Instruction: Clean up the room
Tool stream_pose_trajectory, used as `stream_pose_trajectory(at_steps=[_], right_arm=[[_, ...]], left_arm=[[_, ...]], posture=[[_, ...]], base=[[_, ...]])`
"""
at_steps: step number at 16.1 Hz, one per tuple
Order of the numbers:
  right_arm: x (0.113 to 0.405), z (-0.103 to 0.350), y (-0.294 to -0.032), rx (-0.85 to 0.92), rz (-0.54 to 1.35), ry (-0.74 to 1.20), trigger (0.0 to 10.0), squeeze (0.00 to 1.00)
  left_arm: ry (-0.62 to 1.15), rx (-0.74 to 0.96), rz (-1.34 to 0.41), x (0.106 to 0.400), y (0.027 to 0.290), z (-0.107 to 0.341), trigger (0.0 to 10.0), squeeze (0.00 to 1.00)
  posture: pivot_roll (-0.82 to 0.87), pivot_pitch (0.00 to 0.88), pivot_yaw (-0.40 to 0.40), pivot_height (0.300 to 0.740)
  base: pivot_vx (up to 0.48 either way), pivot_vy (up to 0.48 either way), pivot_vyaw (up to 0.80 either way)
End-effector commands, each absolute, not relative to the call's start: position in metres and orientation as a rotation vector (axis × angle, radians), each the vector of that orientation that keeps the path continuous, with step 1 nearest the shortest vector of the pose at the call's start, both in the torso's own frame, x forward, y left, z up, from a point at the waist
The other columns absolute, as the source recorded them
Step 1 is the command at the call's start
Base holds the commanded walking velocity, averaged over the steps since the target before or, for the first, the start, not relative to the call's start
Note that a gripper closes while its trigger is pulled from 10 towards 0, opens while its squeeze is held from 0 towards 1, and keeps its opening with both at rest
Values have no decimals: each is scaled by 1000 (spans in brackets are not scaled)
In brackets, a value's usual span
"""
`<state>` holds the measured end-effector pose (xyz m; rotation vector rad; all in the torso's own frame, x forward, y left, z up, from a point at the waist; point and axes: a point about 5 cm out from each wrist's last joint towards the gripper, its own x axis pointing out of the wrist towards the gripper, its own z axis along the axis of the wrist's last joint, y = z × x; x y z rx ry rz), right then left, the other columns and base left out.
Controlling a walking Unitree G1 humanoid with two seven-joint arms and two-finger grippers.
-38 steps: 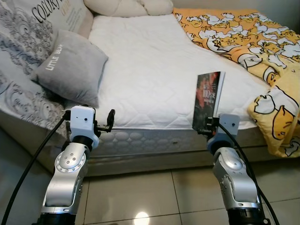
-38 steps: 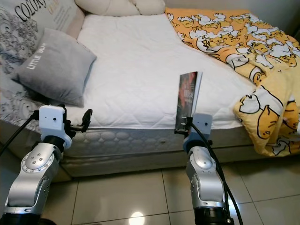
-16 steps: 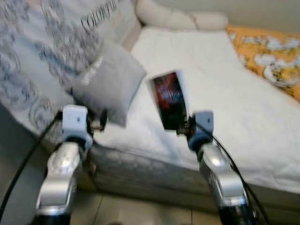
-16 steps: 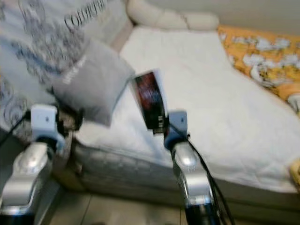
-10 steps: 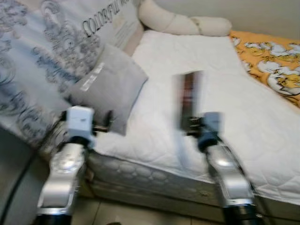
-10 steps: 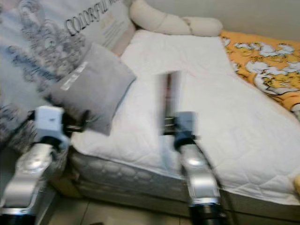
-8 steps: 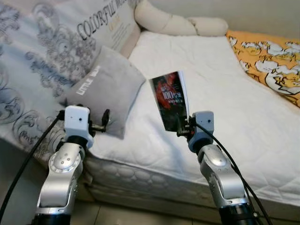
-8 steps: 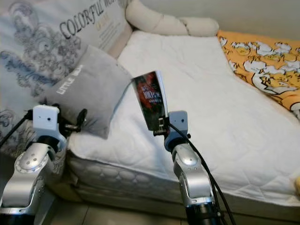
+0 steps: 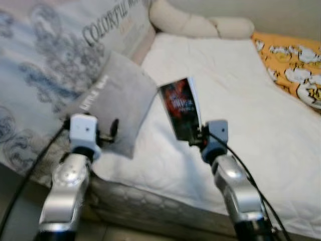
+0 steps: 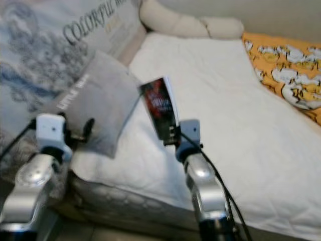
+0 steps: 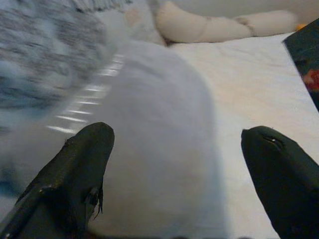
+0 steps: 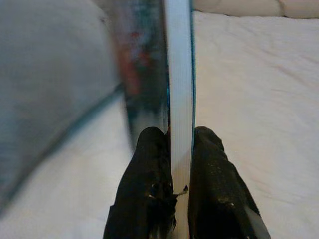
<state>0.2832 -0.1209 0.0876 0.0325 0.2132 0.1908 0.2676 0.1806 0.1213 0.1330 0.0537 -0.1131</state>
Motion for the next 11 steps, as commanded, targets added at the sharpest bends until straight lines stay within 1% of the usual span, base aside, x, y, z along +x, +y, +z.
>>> stream_pose_trajectory(at_steps=[1, 3, 5, 7, 8, 10, 11], right_arm=[[288, 97, -123, 49, 183, 173, 10000, 0], [291, 97, -120, 97, 210, 202, 10000, 0], [298, 96, -118, 137, 234, 246, 10000, 0], [310, 93, -119, 183, 243, 318, 10000, 0], [315, 91, -119, 223, 239, 354, 10000, 0], [328, 86, -112, 382, 305, 524, 10000, 0], [329, 86, -110, 418, 323, 545, 10000, 0]], left_arm=[[37, 156, -107, 267, 184, 126, 10000, 541], [51, 168, -106, 266, 185, 125, 10000, 529], [85, 192, -163, 265, 182, 120, 10000, 506], [127, 237, -208, 264, 184, 114, 10000, 502], [134, 242, -228, 264, 185, 114, 10000, 502], [195, 258, -370, 262, 184, 112, 10000, 502], [208, 265, -399, 261, 184, 112, 10000, 502]], posture=[[-18, 0, -31, 740], [-13, 0, -35, 740], [-5, 0, -41, 740], [-3, 0, -41, 740], [1, 0, -44, 740], [12, 0, -48, 740], [13, 0, -49, 740]], base=[[341, 0, 0], [289, 0, 0], [0, 0, 0], [0, 0, 0], [0, 0, 0], [0, 0, 0], [0, 0, 0]])
